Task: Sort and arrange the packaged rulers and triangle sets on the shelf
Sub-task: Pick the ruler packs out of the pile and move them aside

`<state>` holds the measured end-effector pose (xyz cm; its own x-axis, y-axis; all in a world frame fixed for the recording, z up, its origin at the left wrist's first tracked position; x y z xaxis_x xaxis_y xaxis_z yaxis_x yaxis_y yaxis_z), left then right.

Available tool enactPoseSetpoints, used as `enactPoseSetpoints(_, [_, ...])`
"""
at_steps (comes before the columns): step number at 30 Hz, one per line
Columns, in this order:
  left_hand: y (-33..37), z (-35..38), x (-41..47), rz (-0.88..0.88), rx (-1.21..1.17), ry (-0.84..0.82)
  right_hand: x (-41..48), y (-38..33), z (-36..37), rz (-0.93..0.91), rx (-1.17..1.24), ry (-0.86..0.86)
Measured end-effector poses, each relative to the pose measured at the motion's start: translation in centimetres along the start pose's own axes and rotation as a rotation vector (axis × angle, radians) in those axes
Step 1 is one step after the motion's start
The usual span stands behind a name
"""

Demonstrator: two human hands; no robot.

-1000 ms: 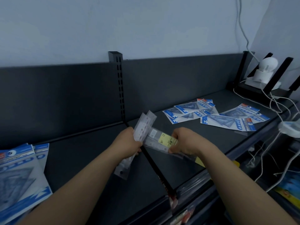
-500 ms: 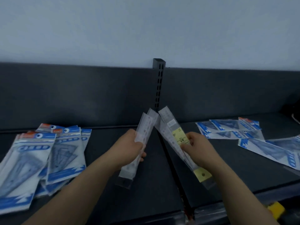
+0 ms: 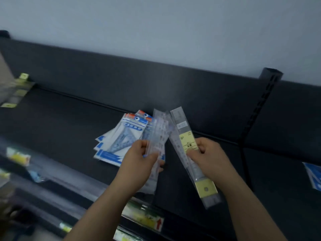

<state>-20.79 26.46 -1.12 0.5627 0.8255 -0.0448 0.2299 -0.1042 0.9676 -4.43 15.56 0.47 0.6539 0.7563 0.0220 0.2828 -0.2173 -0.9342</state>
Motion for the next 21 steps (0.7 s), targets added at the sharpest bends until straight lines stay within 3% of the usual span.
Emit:
enactPoseSetpoints(11, [-3.9, -18.3, -0.2, -0.022, -0.048, 0.252, 3.1, -8.5, 18.6, -0.136, 0.023, -0.233])
enactPoseSetpoints(21, [-7.9, -39.6, 2.0, -0.046, 0.093, 0.422, 5.7, -17.0, 40.2, -0.174, 0.100, -0.362])
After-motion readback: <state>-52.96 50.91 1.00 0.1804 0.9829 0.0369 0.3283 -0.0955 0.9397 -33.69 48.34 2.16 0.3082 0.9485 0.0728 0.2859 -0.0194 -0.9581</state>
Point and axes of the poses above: each hand's wrist, its own x-axis towards the middle knuckle, its own z-axis out of the palm, y = z × x, the point moved 7 cm from there along x, towards the middle knuckle, and after that the axes turned 9 degrees about x, right-handed, at the moved point
